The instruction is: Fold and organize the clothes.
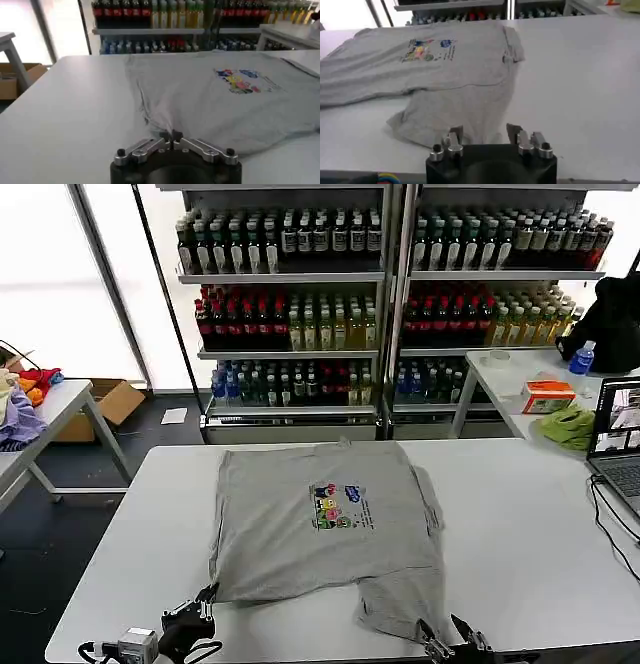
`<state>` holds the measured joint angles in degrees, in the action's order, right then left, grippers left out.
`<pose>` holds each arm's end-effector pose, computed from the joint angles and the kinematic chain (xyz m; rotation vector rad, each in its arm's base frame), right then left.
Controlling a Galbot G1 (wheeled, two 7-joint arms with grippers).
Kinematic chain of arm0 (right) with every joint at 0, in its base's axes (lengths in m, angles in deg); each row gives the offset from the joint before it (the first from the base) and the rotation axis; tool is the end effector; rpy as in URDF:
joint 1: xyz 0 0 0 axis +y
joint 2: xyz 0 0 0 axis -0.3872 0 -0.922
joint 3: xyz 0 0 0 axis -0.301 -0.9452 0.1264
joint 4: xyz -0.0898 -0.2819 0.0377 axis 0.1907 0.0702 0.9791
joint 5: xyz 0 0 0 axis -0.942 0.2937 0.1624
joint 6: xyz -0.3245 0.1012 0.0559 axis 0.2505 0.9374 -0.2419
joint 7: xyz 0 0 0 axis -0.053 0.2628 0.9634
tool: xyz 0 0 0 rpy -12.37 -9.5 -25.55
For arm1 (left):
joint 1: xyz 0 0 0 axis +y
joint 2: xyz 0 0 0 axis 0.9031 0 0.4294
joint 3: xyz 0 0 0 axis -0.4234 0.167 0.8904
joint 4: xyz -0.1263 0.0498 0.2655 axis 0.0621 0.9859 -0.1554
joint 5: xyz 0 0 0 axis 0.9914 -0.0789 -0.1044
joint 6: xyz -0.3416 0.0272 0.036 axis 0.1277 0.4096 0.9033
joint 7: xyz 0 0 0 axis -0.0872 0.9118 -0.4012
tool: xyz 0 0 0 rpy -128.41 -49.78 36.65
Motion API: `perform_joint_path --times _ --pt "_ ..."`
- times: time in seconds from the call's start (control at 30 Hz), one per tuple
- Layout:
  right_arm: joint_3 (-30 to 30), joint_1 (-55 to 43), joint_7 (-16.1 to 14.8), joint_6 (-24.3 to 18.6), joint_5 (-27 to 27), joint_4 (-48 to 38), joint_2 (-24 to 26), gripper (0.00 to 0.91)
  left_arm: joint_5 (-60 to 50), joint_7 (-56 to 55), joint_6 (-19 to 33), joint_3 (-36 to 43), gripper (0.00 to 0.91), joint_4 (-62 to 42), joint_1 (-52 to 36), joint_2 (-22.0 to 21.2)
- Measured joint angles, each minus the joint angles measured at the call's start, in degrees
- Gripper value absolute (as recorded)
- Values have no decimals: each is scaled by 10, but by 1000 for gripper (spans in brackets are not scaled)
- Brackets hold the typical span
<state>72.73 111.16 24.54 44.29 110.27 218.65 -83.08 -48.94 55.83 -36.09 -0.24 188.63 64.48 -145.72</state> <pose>0.1346 -0.0133 -0.2382 0.2239 -2.4805 -0.0489 0.1604 0.0298 -0.2189 -0.1677 -2.5871 -0.0142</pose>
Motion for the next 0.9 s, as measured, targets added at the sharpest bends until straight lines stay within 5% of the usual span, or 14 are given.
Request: perform_joint_path --times 0.9 --pt "6 31 -8 8 101 23 18 0 8 3 4 -10 10 11 5 -8"
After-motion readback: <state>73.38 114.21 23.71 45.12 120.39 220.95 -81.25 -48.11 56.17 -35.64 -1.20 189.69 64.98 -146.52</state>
